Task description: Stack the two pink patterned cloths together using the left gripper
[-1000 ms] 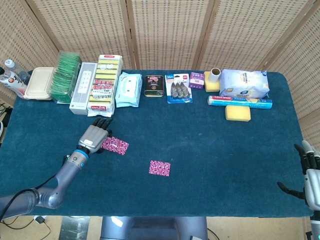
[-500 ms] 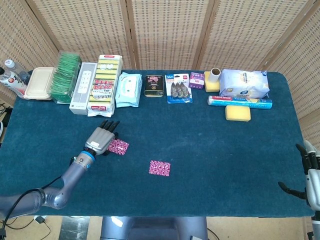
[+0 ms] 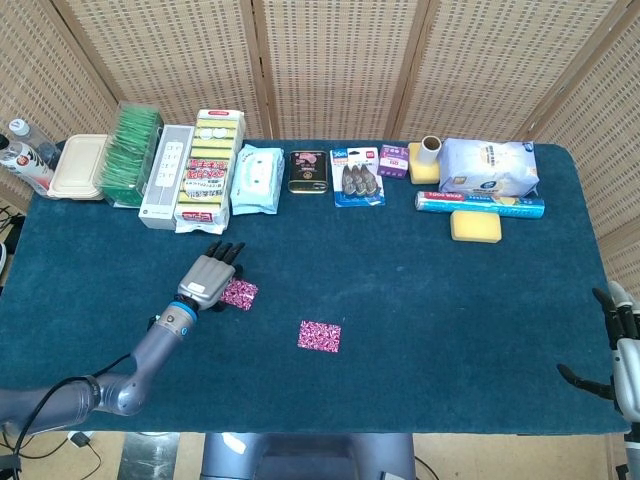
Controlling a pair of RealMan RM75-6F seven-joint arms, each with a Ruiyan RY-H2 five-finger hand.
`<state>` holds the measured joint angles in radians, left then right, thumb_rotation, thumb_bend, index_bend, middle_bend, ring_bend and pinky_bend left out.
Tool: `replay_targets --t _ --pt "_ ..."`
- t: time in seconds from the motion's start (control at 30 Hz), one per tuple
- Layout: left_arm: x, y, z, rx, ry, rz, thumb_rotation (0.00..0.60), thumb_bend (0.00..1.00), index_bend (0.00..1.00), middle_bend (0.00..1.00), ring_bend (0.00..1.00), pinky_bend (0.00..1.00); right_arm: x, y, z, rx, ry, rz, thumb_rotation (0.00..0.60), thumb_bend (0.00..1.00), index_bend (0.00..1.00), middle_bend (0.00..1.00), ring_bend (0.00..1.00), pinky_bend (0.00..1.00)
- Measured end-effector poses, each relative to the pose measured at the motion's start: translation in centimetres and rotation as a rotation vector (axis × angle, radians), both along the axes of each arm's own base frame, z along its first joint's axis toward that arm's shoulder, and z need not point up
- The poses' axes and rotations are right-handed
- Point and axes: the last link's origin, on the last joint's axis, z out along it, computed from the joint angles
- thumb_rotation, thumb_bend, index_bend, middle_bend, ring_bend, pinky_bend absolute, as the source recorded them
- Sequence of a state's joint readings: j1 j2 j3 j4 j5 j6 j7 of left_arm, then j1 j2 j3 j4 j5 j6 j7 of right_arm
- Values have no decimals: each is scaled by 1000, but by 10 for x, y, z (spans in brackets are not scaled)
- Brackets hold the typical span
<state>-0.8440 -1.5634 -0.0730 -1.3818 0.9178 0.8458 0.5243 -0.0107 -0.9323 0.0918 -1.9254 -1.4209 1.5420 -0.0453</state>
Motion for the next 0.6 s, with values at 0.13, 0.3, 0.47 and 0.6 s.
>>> replay_targets --t 0.13,0.3,0.47,0.6 --pt "0 1 -1 3 8 4 600 210 399 0 13 16 0 0 0 0 -2 -1 600 0 0 0 0 0" --pt "1 2 -2 3 9 16 600 209 284 0 13 16 0 1 2 -2 -4 0 600 0 0 0 0 0" --pt "3 2 -4 -1 16 18 600 209 226 0 13 16 0 1 1 4 -6 1 600 0 0 0 0 0" --pt "5 1 -5 -3 15 17 600 209 220 0 13 16 0 0 1 3 -5 -1 600 0 0 0 0 0"
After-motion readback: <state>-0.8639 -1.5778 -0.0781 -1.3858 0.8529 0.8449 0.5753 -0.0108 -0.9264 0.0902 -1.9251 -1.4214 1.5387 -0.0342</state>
